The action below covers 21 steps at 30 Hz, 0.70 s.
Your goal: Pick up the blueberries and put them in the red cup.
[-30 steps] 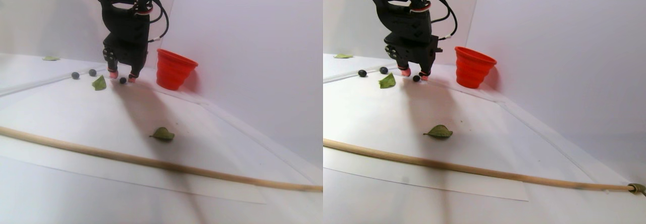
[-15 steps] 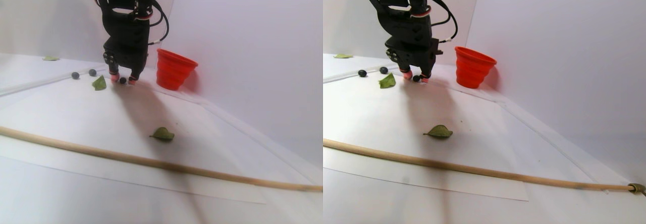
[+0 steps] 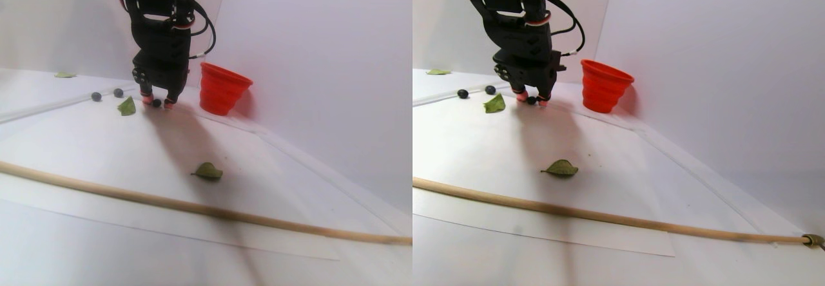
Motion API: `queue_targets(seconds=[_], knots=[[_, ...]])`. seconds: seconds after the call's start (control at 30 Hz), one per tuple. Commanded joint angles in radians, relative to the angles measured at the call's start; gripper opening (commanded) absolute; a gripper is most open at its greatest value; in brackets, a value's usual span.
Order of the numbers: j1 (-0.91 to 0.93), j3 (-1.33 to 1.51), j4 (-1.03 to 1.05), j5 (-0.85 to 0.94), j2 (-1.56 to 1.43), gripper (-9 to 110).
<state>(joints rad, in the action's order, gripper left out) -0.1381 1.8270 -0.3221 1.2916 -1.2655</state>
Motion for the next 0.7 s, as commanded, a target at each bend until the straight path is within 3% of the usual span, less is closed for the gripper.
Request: queue_targets(seconds=[0.0, 0.67], knots=[[0.017, -0.052, -0.029, -0.009, -0.012, 19], [0.015, 0.000, -0.031, 0.008, -0.061, 13]])
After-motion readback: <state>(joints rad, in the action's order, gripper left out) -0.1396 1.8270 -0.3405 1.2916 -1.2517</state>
